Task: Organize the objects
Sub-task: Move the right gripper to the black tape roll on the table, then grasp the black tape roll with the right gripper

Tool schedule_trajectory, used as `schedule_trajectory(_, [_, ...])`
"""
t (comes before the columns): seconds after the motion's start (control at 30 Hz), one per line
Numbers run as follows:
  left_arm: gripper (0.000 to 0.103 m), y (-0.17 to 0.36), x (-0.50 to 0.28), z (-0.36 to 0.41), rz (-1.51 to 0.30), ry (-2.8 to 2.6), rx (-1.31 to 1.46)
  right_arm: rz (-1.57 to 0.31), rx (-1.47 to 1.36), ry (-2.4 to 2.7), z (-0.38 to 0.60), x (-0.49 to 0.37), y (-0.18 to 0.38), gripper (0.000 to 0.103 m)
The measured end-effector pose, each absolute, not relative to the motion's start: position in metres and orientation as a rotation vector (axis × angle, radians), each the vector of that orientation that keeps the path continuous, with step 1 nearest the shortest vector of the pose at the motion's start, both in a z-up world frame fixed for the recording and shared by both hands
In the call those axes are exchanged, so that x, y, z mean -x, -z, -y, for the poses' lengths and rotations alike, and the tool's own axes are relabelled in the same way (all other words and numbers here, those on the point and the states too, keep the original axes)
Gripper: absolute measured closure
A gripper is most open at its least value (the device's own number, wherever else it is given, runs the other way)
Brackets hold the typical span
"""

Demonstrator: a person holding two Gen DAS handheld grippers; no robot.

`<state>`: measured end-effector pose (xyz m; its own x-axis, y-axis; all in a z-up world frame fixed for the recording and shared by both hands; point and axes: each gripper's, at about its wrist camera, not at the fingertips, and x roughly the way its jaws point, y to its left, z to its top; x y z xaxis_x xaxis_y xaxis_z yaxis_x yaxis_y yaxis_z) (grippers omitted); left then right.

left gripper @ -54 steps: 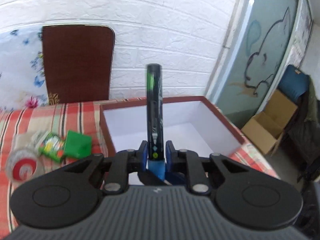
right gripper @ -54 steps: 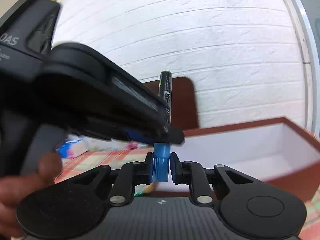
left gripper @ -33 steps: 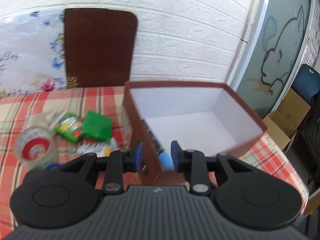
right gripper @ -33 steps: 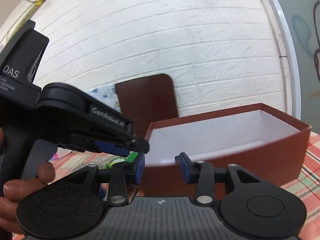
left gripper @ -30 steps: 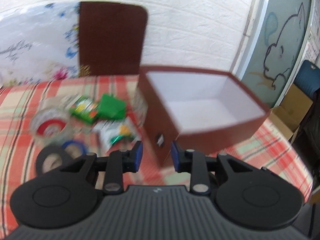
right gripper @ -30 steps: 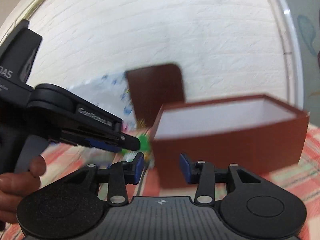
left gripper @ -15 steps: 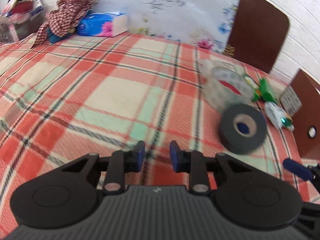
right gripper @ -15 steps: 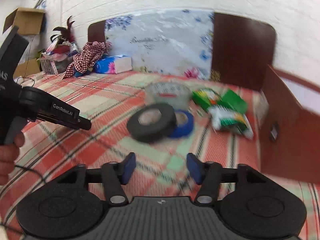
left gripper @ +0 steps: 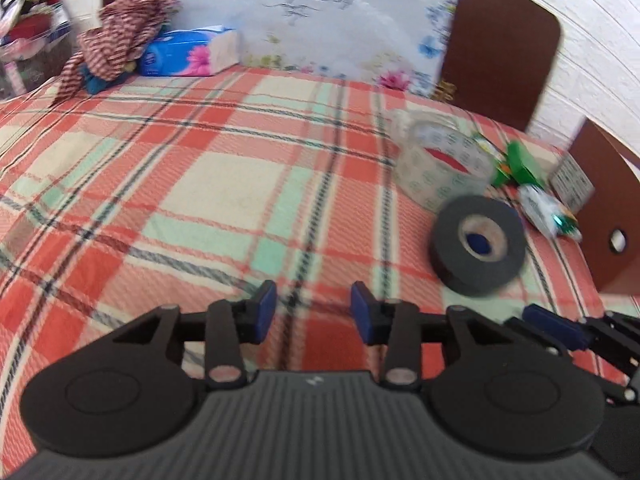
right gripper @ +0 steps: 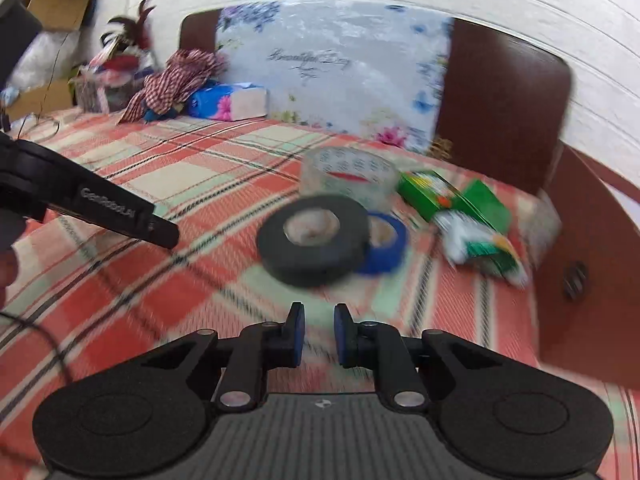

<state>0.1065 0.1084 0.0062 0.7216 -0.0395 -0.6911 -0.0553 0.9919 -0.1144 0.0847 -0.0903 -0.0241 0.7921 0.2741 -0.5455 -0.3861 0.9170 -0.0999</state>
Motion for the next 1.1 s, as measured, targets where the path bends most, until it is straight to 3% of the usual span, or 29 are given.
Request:
schedule_trajectory(0.1, [0.052,-0.007,-0.1,-0.082,-0.765,0.046,0.069,-0.573,0.134,-0.317,0.12,-0.065,0.025,0.084])
schedule_trajectory(0.33, [0.052,-0.031,-0.153,-0.089,-0.792,0.074,0.237,-0.577,0.129,-0.357,0.116,-0.078,0.024,0.034])
schedule_trajectory(0.5, [0.054,-0.036,-0.178,-0.069,-0.847,0.203,0.218,-0.489,0.31,-0.372,0.065,-0.117,0.026,0.028])
schedule_trajectory(0.53, [0.058,-0.034,-0.18,-0.063,-0.854,0.202,0.187,-0.498,0.335,-0.375,0.057,-0.126,0.028,0.027])
schedule_trajectory(0.57, [0.072,-0.03,-0.183,-0.059,-0.872,0.195,0.158,-0.506,0.346,-0.39,0.052,-0.133,0.029,0.024])
schedule_trajectory(0.6, [0.075,-0.024,-0.187,-0.057,-0.892,0.198,0.159,-0.494,0.358,-0.389,0.048,-0.134,0.028,0.024])
schedule_trajectory(0.63, [0.074,-0.019,-0.188,-0.06,-0.896,0.199,0.19,-0.486,0.377,-0.414,0.045,-0.132,0.028,0.031])
schedule_trajectory(0.7, [0.075,-0.018,-0.183,-0.057,-0.892,0.182,0.198,-0.468,0.412,-0.408,0.044,-0.122,0.03,0.034])
schedule_trajectory(1.1, [0.071,-0.009,-0.088,0.085,-0.879,0.507,-0.028,-0.594,0.066,-0.222,0.194,-0.004,0.022,0.039])
